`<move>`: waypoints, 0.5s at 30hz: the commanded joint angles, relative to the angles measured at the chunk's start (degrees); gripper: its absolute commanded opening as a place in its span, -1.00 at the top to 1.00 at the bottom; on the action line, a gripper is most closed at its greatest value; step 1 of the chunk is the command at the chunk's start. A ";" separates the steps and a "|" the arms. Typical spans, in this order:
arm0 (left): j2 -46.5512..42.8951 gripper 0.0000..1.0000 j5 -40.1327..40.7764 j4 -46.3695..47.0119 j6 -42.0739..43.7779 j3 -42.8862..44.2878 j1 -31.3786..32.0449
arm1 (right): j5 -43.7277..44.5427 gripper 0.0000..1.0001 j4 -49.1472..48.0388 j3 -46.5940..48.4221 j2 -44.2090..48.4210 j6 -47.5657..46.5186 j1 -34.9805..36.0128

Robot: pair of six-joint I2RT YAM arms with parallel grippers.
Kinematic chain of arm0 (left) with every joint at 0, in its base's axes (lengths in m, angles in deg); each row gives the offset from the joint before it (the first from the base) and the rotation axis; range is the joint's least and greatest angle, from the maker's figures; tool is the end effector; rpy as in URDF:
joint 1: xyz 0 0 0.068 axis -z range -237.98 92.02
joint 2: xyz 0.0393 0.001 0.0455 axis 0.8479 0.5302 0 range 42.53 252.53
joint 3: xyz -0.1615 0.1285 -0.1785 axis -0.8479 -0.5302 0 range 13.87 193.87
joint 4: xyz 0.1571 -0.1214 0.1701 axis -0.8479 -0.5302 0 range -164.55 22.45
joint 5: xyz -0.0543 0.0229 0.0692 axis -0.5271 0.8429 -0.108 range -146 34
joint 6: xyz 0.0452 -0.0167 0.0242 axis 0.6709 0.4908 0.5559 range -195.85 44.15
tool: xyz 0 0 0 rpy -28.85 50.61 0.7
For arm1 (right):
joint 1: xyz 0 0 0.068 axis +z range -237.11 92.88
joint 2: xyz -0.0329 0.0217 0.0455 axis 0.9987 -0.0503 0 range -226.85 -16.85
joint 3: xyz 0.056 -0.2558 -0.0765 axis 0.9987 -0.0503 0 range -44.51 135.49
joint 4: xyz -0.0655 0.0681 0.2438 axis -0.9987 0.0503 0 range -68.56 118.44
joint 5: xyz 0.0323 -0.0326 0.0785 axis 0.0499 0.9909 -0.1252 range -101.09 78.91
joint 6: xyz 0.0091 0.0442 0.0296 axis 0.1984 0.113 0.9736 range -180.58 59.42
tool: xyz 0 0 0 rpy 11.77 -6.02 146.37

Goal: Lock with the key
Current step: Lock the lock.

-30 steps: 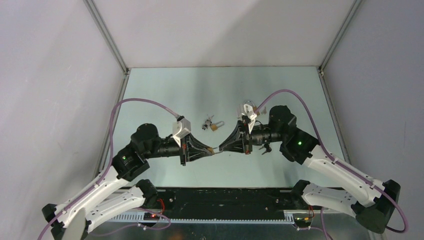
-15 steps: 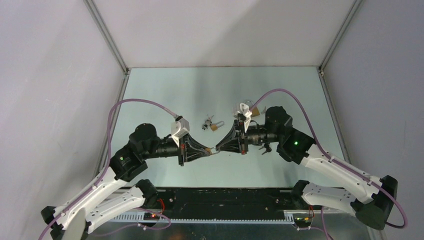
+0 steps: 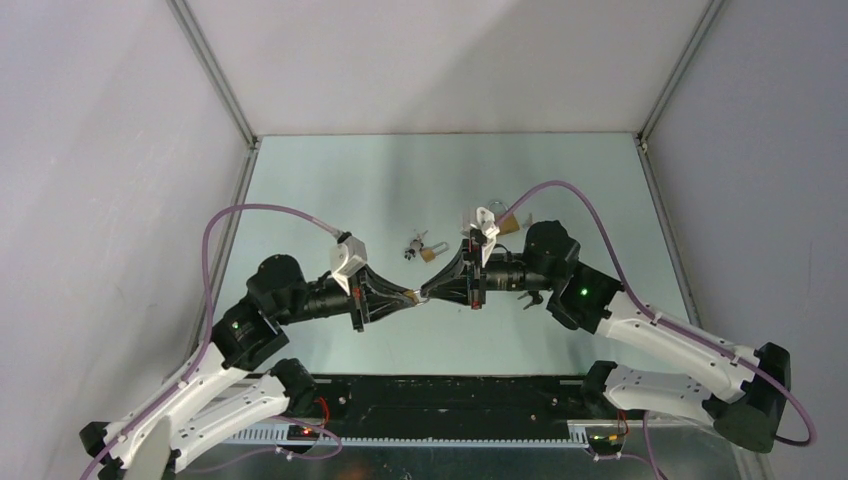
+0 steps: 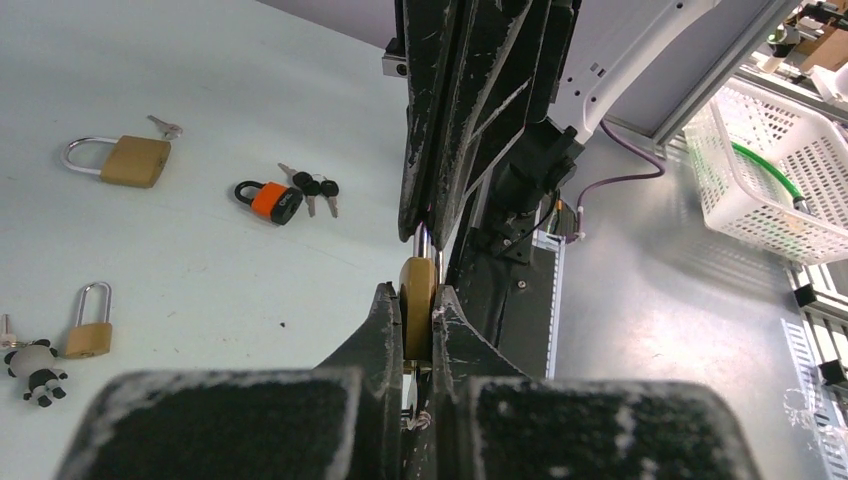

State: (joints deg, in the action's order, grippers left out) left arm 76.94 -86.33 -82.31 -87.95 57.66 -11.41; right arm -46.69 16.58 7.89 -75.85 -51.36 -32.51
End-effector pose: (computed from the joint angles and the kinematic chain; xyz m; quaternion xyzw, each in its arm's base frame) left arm 0.0820 -0.1128 0.3519 0.3797 0.6296 -0.4869 0.4715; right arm 0.1205 0.2055 0.3682 -0.4600 0.5483 0.5367 0.4469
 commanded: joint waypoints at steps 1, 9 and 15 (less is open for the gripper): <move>0.59 1.00 -0.80 11.92 -1.21 1.06 0.57 | 2.33 1.00 -3.81 -1.07 -1.06 -1.58 2.81; -1.85 1.00 -0.97 4.14 3.41 1.48 0.56 | 1.83 1.00 -0.46 -1.07 4.06 -3.03 1.11; -0.03 1.00 -2.22 2.61 3.68 2.22 0.58 | 3.59 1.00 0.17 -1.07 5.57 -4.88 1.01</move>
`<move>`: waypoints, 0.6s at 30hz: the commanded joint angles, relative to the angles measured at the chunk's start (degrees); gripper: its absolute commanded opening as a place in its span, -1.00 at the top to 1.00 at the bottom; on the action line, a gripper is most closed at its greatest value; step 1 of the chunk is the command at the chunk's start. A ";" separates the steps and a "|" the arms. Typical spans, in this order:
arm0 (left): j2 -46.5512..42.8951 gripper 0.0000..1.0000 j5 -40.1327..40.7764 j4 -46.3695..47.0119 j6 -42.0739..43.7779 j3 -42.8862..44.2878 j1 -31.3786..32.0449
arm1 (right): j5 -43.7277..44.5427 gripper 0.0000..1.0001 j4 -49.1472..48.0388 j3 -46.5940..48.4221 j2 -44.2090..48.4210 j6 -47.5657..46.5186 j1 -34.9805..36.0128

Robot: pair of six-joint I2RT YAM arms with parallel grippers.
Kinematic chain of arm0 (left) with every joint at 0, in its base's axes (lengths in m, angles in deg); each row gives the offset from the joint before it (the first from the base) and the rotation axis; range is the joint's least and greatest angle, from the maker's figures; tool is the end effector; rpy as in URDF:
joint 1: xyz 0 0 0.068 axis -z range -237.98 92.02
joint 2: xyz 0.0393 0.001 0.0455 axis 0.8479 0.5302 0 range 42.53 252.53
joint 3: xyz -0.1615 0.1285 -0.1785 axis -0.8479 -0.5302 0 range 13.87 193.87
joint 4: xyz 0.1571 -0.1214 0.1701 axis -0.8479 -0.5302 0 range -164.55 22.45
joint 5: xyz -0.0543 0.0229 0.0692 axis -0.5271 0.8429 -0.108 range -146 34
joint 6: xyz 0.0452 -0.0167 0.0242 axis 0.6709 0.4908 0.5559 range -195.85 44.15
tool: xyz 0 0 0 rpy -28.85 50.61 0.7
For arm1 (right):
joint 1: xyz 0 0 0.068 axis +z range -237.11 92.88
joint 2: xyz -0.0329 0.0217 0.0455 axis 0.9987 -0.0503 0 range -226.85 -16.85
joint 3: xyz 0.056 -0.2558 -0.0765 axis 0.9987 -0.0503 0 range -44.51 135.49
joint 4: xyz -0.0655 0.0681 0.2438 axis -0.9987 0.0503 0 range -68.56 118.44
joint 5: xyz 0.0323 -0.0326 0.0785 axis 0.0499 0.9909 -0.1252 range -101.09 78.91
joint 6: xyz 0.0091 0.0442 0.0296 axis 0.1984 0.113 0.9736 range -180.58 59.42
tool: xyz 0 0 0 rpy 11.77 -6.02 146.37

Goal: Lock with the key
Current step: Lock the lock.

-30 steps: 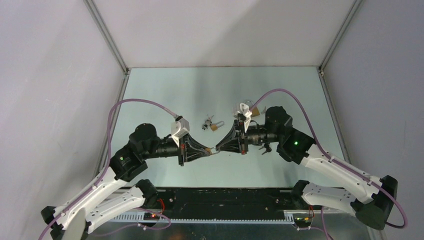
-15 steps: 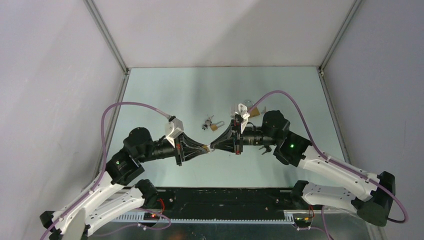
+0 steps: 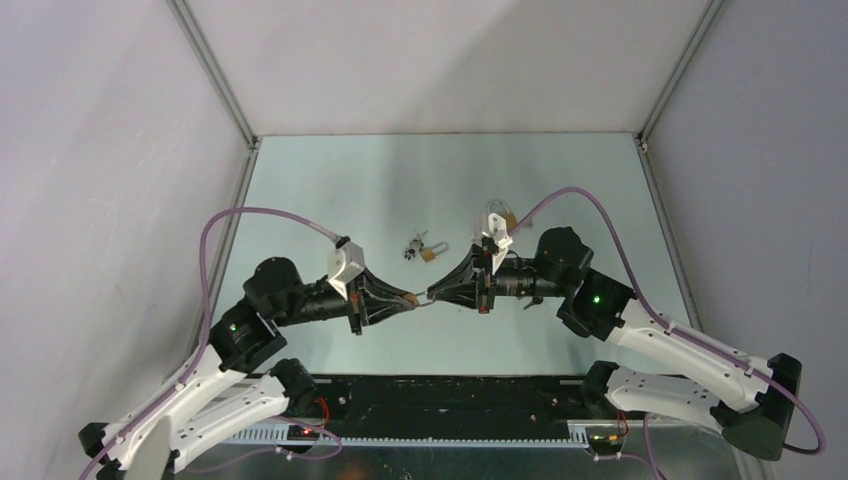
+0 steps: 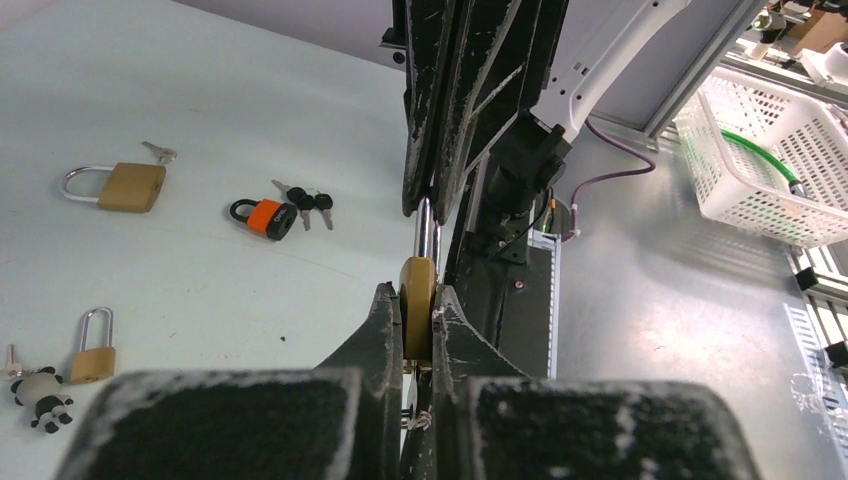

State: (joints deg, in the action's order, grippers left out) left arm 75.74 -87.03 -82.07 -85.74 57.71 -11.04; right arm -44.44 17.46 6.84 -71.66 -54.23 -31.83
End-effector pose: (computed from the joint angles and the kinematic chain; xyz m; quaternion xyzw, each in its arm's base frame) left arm 0.0774 -0.1097 0.3551 0.3969 0.6096 -0.4849 0.4855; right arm 0.1090 0.1919 0.3753 -0.4648 0.5293 0.5220 0.4810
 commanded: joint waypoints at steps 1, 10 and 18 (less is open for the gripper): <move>1.75 1.00 -1.85 2.39 1.38 2.43 0.24 | 1.30 1.00 -0.88 -0.02 1.17 -2.07 0.34; 4.36 1.00 -5.63 2.46 -1.41 4.38 0.23 | 3.89 1.00 -2.00 -0.93 -0.91 -8.03 3.23; 5.70 1.00 -6.59 2.59 -2.52 5.62 0.23 | 5.98 1.00 -6.83 -3.56 -1.46 -8.36 5.18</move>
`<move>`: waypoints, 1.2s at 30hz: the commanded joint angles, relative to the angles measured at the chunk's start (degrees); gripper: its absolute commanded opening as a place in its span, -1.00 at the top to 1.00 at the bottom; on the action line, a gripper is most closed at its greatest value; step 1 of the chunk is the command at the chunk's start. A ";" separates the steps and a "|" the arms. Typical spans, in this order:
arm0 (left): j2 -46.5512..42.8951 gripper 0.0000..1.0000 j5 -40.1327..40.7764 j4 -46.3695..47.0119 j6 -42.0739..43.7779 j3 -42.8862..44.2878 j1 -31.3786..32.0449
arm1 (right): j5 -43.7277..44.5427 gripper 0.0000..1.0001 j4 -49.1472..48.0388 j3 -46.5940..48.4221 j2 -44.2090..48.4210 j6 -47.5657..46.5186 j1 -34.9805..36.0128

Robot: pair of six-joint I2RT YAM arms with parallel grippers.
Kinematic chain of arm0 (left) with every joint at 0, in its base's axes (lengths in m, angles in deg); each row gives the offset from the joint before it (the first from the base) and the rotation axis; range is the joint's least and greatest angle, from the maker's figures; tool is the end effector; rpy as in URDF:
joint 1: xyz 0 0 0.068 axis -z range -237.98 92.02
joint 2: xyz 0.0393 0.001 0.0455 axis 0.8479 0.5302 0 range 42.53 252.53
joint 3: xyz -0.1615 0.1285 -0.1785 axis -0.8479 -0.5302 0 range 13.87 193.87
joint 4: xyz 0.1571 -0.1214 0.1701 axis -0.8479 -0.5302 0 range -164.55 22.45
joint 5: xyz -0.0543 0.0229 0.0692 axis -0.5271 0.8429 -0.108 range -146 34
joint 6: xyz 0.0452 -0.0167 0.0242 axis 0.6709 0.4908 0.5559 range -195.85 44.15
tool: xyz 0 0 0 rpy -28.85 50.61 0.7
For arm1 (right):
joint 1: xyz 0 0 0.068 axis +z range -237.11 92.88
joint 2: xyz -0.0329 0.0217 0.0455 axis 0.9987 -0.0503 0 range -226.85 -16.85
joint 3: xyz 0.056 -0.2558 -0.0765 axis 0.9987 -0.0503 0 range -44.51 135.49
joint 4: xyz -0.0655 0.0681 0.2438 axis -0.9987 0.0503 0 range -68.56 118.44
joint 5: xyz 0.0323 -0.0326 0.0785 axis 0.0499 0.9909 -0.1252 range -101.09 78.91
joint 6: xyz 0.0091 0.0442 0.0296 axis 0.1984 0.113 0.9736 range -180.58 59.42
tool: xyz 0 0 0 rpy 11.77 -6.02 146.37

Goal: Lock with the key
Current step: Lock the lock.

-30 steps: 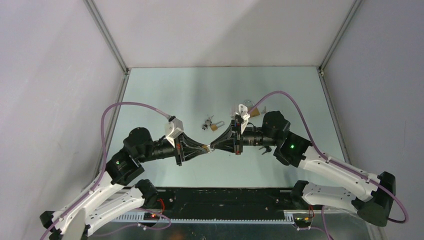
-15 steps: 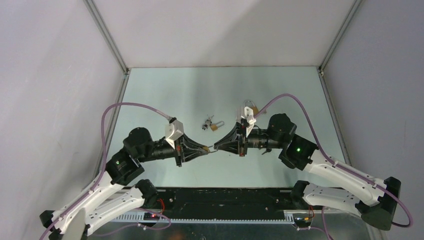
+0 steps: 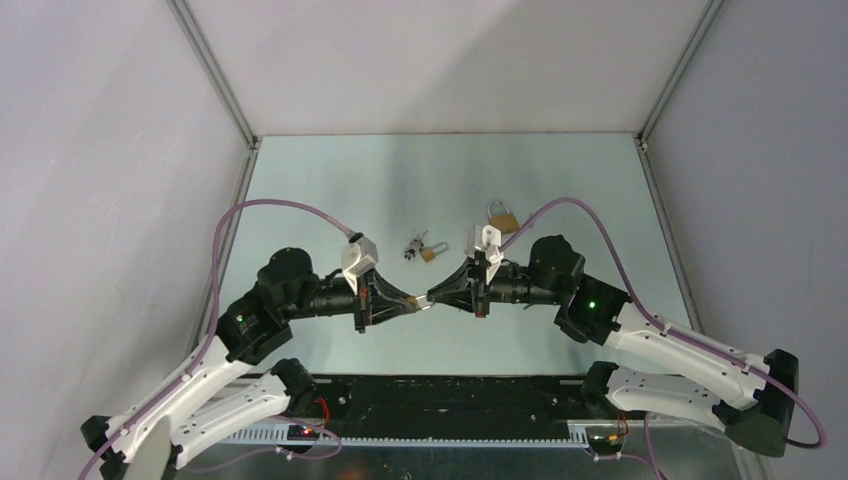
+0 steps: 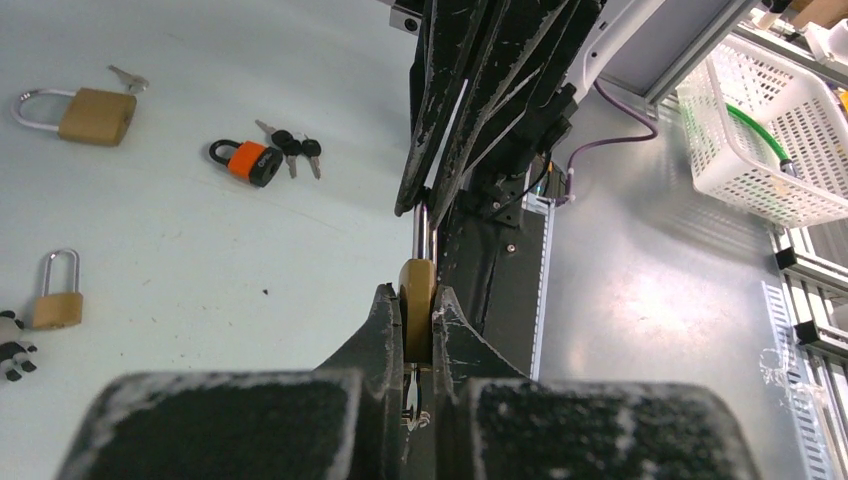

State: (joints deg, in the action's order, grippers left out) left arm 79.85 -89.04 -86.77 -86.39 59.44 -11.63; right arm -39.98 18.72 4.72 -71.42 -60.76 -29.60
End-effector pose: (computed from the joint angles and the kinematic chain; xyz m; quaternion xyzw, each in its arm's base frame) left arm 0.0865 -0.1189 0.3482 0.3996 0.6482 -0.4834 0.4318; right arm 0.1044 0.1962 0.3608 -0.4887 0.5301 0.4791 0.5005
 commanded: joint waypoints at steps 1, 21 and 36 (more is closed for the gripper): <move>1.63 1.00 -4.78 7.28 -1.86 4.18 0.82 | 2.06 1.00 -8.58 -1.74 -1.69 -1.99 3.37; 1.46 1.00 -6.42 7.33 -1.24 5.02 0.82 | 9.49 1.00 -15.62 -5.29 -3.22 -9.19 8.81; 1.96 1.00 -8.80 7.18 0.08 5.83 0.83 | 9.71 1.00 -15.37 -5.23 -3.45 -11.19 9.96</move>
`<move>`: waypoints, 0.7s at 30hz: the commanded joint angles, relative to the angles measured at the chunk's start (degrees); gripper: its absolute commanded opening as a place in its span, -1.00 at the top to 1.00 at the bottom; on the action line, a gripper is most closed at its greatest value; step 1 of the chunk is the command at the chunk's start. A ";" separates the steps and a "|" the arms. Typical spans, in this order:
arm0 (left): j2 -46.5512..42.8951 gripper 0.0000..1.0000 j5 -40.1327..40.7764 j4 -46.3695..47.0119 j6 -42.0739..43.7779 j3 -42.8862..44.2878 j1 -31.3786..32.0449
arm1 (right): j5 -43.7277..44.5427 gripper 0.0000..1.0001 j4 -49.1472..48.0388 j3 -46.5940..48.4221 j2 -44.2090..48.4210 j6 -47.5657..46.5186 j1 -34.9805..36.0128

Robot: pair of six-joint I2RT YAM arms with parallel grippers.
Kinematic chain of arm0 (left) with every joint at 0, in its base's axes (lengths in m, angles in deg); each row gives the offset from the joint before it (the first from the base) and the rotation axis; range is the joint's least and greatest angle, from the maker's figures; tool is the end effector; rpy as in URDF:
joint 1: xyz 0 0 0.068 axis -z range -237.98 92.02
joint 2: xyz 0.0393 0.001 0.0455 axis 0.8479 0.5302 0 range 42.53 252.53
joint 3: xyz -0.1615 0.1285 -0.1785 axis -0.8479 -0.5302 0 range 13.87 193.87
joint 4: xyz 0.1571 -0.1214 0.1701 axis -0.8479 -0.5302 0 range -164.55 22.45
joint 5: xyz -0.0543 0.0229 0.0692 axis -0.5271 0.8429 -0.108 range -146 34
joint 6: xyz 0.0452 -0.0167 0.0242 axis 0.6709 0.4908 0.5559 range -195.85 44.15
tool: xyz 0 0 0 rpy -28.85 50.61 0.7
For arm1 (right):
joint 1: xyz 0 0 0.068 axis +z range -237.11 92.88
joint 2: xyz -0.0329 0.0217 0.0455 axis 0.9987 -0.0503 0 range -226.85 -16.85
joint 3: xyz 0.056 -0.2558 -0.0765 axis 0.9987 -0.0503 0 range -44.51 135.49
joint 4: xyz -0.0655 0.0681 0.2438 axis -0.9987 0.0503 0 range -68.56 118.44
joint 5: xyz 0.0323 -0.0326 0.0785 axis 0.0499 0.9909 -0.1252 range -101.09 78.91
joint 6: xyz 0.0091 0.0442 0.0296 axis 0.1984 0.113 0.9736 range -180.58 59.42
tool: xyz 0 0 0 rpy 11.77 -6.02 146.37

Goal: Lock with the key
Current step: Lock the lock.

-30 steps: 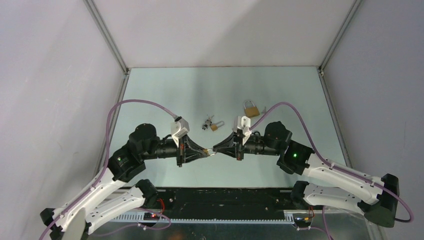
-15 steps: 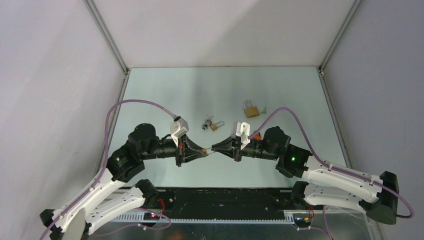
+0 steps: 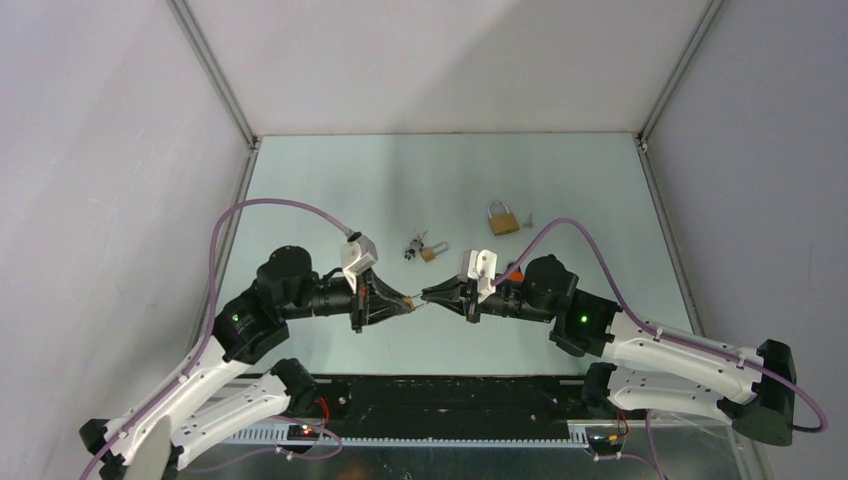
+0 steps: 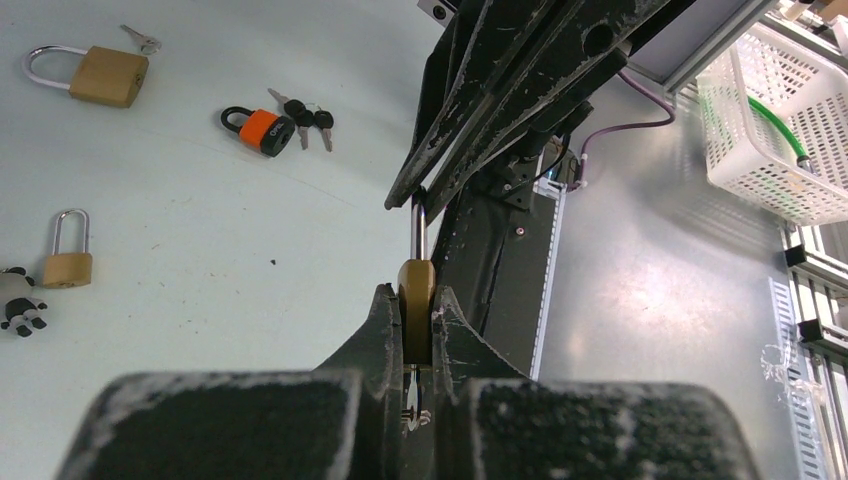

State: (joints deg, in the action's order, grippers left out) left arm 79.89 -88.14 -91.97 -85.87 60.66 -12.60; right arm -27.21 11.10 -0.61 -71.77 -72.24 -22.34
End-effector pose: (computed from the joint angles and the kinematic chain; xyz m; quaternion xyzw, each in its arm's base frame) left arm 0.0866 -0.1148 0.3460 0.3921 0.6752 -0.4664 0.4158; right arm 0.0883 0.2110 0.3404 -0.5131 0.4923 0.4003 0.5780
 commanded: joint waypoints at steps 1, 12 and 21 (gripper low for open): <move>2.27 1.00 -10.53 12.34 -0.44 4.88 1.81 | -2.92 1.00 -7.93 0.07 -3.32 -0.06 2.93; 3.03 1.00 0.73 12.93 -2.73 7.03 1.79 | -5.50 1.00 -14.11 0.13 -5.50 7.62 4.06; 0.15 1.00 19.93 22.44 -8.82 2.57 1.73 | -10.67 1.00 -25.03 0.29 -10.20 22.77 4.16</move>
State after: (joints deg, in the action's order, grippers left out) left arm 78.17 -76.25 -92.56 -90.02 64.05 -12.01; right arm -23.56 -3.64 -0.63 -77.58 -61.81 -22.34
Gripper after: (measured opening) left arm 0.066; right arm 0.020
